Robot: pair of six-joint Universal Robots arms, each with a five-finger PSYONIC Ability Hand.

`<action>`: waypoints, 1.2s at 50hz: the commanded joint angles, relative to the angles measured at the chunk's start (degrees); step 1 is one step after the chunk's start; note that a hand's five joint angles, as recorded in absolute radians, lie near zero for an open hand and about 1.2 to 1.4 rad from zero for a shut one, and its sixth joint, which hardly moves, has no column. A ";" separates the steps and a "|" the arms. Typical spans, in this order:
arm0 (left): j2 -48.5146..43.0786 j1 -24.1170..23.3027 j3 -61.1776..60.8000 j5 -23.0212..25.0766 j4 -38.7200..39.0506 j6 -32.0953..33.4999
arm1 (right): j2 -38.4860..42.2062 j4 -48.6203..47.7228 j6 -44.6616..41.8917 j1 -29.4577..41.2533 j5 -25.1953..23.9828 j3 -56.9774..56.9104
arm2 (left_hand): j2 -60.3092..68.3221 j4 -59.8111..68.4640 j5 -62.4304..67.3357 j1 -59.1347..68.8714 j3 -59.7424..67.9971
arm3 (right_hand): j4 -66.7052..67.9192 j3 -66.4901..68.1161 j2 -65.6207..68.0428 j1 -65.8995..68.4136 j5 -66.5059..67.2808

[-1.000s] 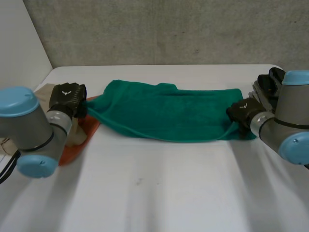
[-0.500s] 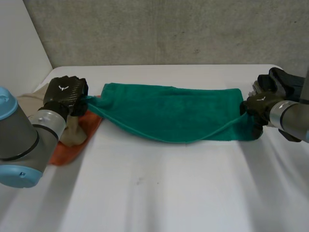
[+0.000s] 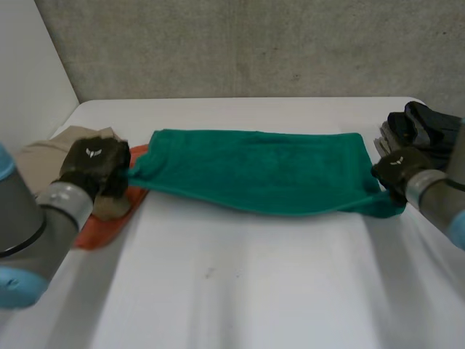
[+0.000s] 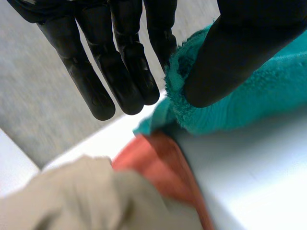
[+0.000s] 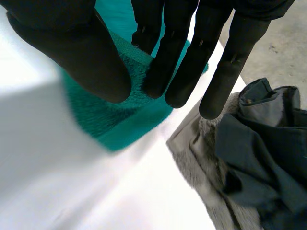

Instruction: Fold the laundry.

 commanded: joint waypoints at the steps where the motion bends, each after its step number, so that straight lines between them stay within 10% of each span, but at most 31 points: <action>1: 9.91 1.87 -10.23 0.40 -18.09 10.43 | -15.32 16.01 -13.81 -4.87 0.50 16.59 | 11.23 11.21 12.95 14.81 11.55 | 11.44 11.92 12.07 15.27 12.81; 8: 11.15 2.23 -17.97 0.40 -25.05 21.86 | -19.37 15.07 -19.98 -9.10 0.06 24.17 | 11.23 11.21 12.95 14.81 11.55 | 11.44 11.92 12.07 15.27 12.81; 17: 7.28 1.08 -11.04 -0.39 -12.93 21.61 | -12.80 2.34 -12.10 -6.83 -0.20 18.39 | 11.23 11.21 12.95 14.81 11.55 | 11.44 11.92 12.07 15.27 12.81; 41: -18.03 -3.66 34.66 -8.03 11.06 12.12 | 6.29 -20.87 -3.82 2.41 4.45 -23.27 | 11.23 11.21 12.95 14.81 11.55 | 11.44 11.92 12.07 15.27 12.81; 47: -15.22 -2.61 40.73 -13.65 25.92 -4.12 | 3.49 -37.48 5.84 1.89 6.48 -27.60 | 11.23 11.21 12.95 14.81 11.55 | 11.44 11.92 12.07 15.27 12.81; 60: -16.89 -2.08 31.00 -13.84 15.91 -7.22 | 2.16 -29.50 7.70 2.24 5.16 -19.43 | 11.23 11.21 12.95 14.81 11.55 | 11.44 11.92 12.07 15.27 12.81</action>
